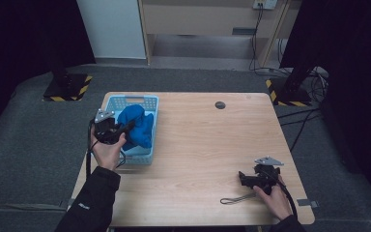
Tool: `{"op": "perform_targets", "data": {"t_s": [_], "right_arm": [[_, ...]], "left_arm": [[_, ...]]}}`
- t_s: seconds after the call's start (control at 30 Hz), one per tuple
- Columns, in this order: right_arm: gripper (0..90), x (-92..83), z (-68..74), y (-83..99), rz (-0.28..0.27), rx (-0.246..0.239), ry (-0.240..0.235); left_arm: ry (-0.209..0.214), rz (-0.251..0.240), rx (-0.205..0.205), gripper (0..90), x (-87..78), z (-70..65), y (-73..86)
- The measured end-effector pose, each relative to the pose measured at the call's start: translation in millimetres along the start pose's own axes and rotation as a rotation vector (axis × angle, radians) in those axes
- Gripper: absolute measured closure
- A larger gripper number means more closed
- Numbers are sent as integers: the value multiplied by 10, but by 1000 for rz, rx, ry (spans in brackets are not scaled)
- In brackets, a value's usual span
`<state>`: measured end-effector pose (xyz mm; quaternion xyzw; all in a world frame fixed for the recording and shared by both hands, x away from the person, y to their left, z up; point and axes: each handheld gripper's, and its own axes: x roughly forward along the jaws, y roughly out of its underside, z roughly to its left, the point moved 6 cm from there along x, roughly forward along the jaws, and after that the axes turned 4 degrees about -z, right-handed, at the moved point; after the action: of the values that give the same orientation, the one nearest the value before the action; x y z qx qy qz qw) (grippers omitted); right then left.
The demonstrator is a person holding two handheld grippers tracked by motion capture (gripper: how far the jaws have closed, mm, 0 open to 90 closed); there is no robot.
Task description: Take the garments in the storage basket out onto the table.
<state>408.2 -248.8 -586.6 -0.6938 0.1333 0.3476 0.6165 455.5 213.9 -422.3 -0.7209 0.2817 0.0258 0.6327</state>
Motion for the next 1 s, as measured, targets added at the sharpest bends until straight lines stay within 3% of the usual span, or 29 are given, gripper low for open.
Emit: {"op": "perform_targets", "data": {"t_s": [1.0], "right_arm": [[4,0,0,0,0,0,0]], "left_arm": [[130,-35,53,735,-117,-452,-107]]}}
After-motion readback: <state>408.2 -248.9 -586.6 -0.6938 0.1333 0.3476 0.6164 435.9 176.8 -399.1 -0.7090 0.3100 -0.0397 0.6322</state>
